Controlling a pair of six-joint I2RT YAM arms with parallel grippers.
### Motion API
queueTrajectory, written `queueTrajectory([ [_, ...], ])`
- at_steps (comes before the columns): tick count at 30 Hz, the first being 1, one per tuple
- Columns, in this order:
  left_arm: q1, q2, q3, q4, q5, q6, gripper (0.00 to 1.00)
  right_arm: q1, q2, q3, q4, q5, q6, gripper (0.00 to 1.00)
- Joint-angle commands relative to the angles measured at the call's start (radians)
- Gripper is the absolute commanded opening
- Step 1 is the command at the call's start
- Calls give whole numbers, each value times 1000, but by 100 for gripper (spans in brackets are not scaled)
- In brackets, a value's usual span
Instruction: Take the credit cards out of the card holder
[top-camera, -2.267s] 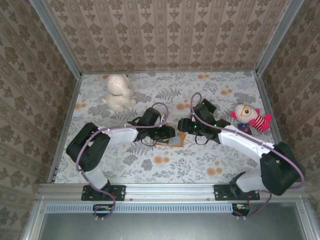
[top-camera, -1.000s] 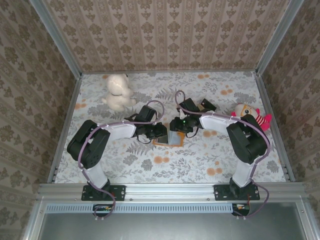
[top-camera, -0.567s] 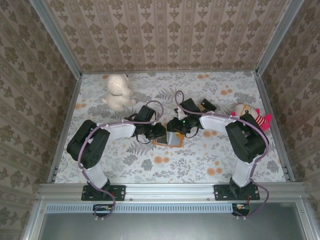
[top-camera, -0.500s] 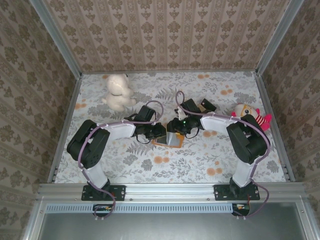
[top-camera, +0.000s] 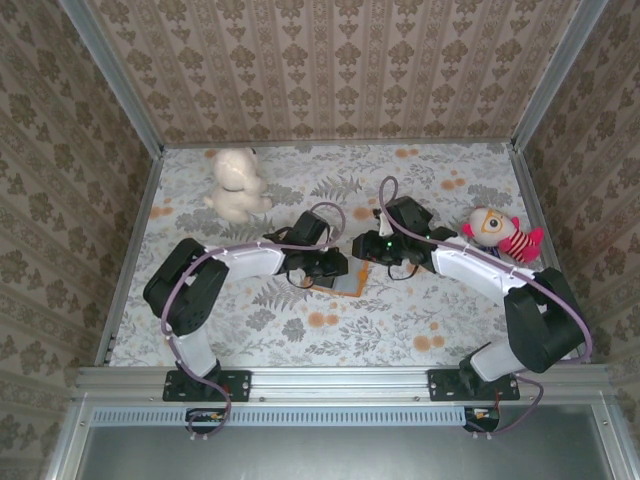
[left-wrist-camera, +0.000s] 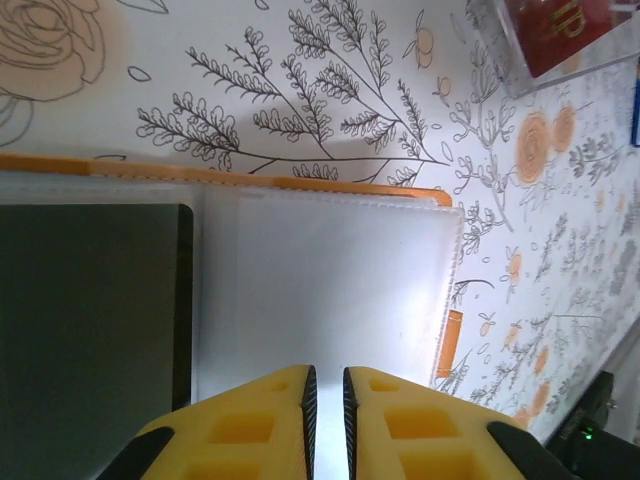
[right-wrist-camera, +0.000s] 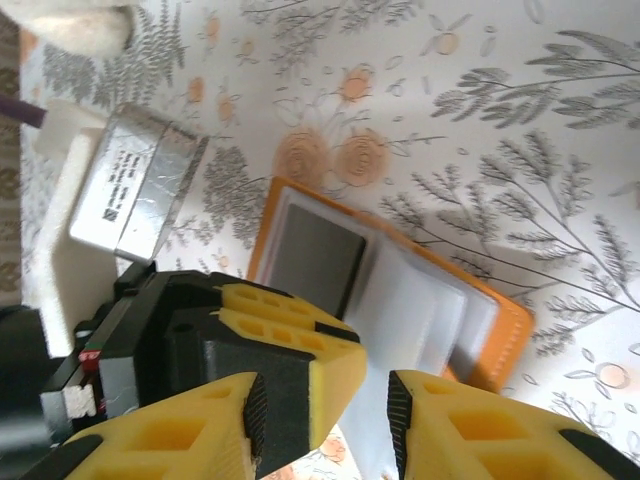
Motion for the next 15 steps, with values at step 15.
queueTrajectory([
  [15,108,-160,-84,-176,-145,41,14,117,159,69,34,53,171,23],
])
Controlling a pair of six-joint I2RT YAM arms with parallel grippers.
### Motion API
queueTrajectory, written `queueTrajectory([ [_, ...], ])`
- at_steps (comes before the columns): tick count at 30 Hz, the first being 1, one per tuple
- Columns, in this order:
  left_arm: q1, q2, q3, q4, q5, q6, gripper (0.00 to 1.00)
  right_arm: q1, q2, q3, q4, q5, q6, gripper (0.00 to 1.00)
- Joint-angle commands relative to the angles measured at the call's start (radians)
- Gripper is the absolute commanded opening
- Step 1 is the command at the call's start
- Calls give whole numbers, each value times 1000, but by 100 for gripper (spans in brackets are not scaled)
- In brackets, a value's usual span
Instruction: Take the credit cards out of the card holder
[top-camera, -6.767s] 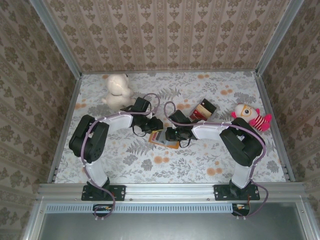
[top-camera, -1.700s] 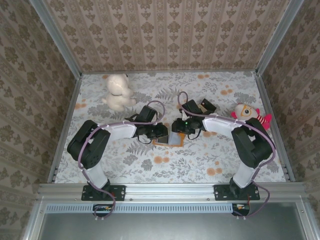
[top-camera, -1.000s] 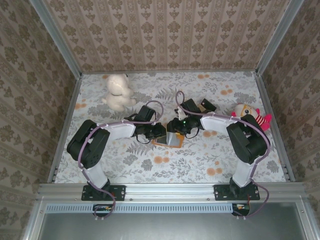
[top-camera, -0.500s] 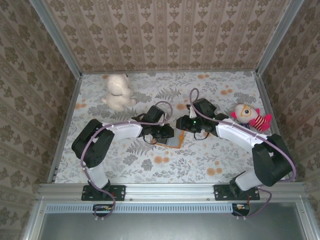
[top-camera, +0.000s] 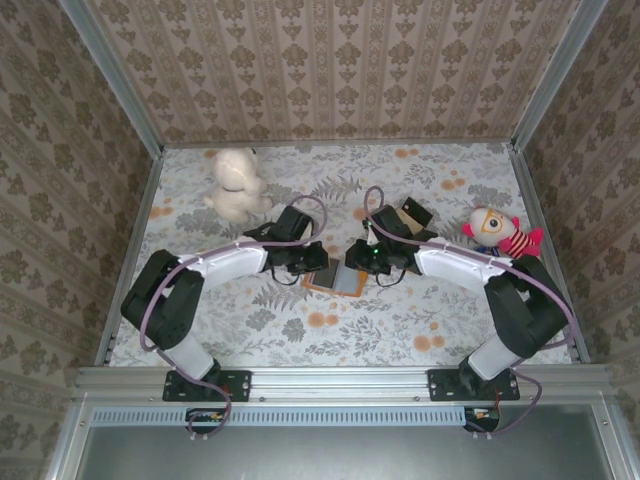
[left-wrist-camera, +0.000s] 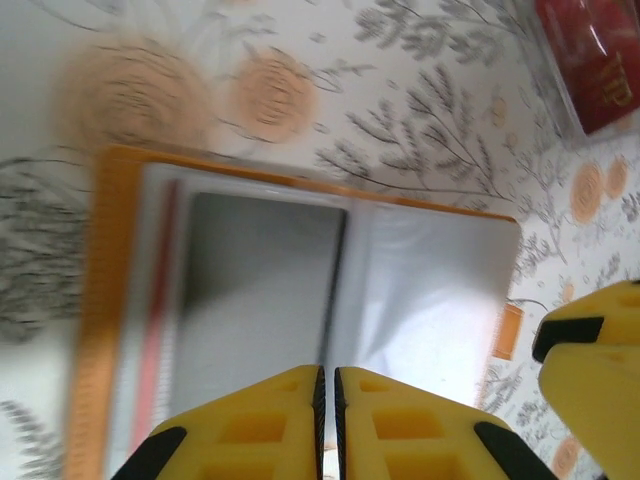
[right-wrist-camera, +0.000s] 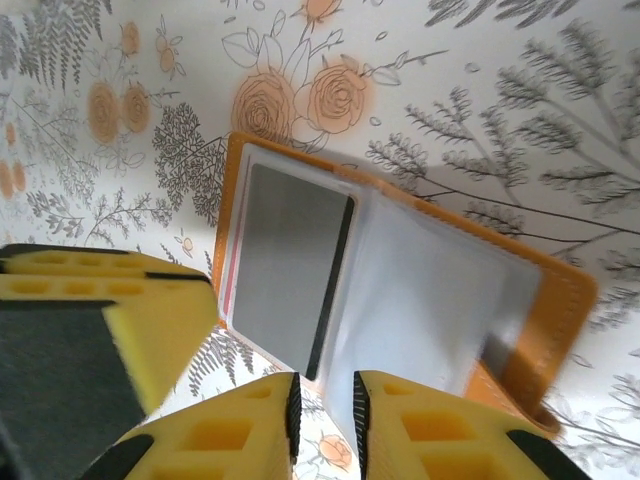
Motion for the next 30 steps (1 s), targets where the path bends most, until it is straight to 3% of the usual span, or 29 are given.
queueTrajectory([
  [1,32,-15,-45,-37,-22,-1,14,31,59,48,31,20,64,23],
  [21,57,81,-33,-21,-5,-7,12,41,220,38,149,-53,156,17],
  [30,53,58,-85,-29,10,-23,12,38,266,52,150,-67,148,19],
])
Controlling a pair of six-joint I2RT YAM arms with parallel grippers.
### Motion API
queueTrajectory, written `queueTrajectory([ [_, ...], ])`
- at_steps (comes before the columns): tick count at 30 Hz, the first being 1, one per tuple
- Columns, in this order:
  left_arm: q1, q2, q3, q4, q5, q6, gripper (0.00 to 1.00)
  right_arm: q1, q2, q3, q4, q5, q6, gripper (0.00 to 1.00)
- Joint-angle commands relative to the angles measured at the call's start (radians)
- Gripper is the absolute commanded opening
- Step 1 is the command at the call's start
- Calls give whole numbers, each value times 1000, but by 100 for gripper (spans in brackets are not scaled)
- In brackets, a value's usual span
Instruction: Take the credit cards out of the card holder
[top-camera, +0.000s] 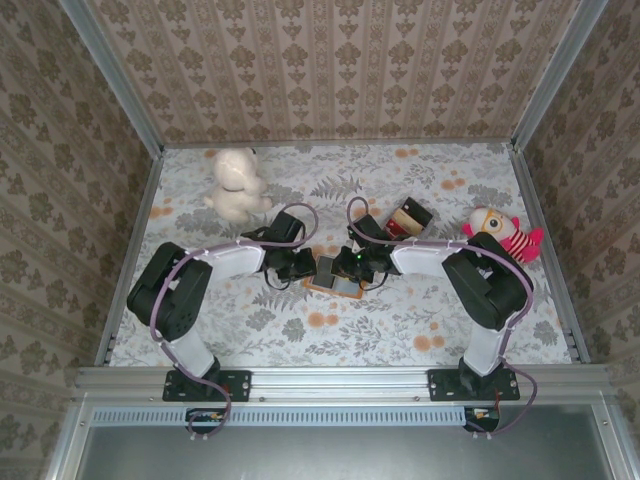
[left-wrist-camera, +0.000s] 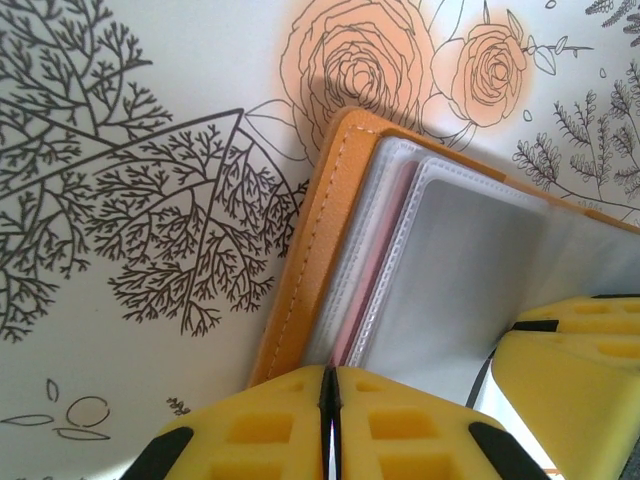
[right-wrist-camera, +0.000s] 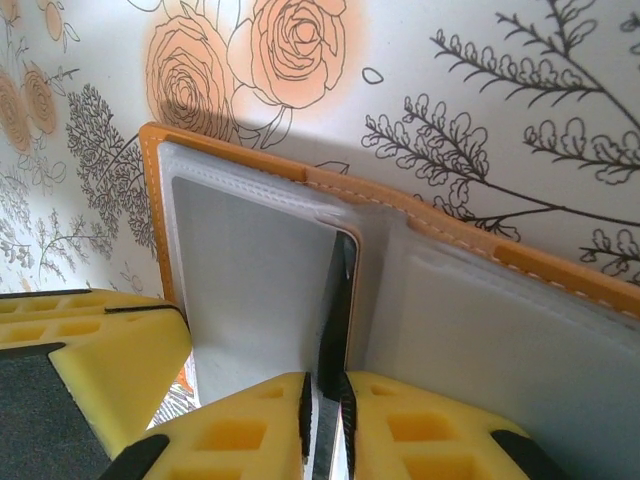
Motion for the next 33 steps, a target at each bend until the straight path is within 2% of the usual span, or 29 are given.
queueTrajectory([
  [1,-1,-14,-44,-24,17,-17,12,-2,46,28,-5,-24,-9,19],
  [9,-12,-81,-67,-33,14,-29,12,-8,93,118,-83,-65,-191,19],
  [14,-12,-129,-40,-103,-76,-10,12,-24,55,105,-109,-42,-203,19],
  [17,-10,-144,-29,-91,-83,-5,12,-25,35,91,-112,-33,-203,19],
  [23,-9,-93,-12,-36,-33,-10,10,-25,60,83,-99,-61,-209,13],
  [33,-3,-2,29,-53,-33,8,9,-27,92,98,-89,-104,-224,16],
])
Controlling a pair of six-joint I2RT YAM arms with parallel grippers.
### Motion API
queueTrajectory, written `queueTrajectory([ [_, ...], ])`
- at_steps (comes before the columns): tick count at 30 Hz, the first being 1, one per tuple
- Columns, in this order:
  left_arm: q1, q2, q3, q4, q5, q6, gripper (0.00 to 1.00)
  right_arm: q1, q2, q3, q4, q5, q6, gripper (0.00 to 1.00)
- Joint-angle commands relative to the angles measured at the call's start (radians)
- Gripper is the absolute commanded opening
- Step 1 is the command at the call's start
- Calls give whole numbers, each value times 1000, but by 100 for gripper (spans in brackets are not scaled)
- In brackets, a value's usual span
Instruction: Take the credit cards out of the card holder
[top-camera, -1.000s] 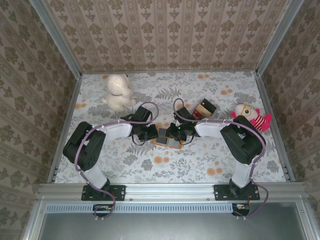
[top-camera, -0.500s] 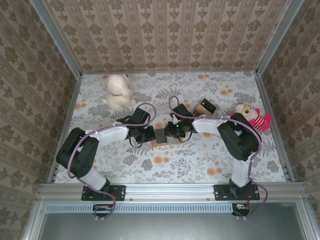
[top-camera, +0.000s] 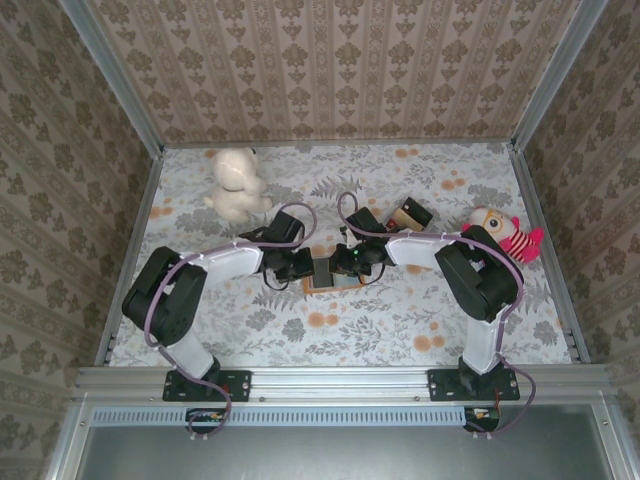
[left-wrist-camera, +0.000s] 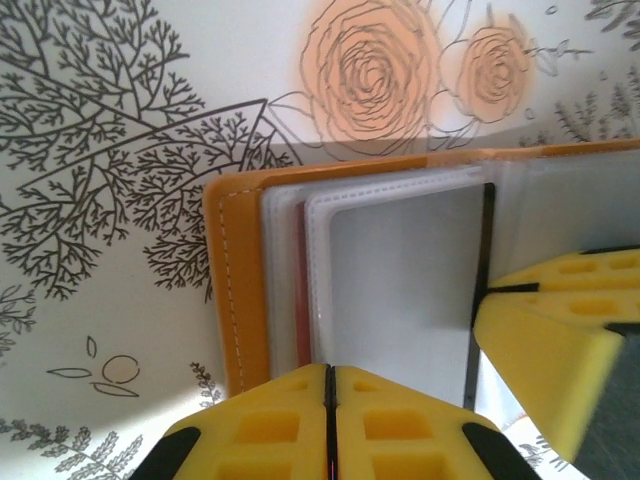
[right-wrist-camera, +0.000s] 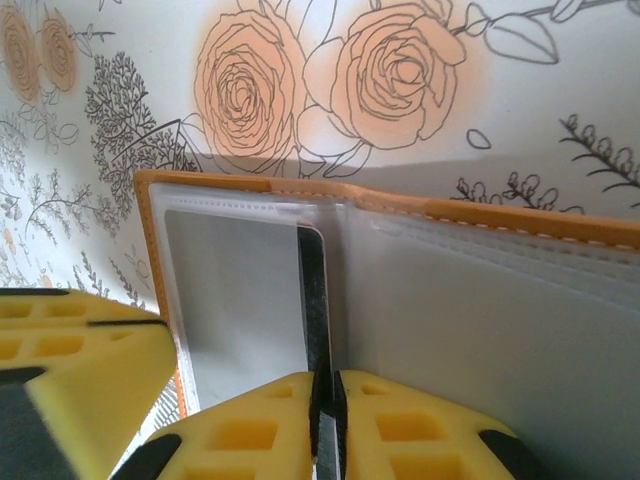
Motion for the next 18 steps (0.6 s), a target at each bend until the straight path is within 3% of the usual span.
queueTrajectory([
  [1,5,33,26,-14,6,20,8,-4,25,1,-18,-33,-23,16],
  [6,5,30,-5,3,12,-4,7,-6,36,-10,4,-63,-35,16],
  [12,5,20,-14,-2,7,-7,7,-13,26,-26,20,-66,-43,9],
  [18,6,-14,-18,-4,9,14,18,-32,-26,-43,-17,-46,-70,5],
])
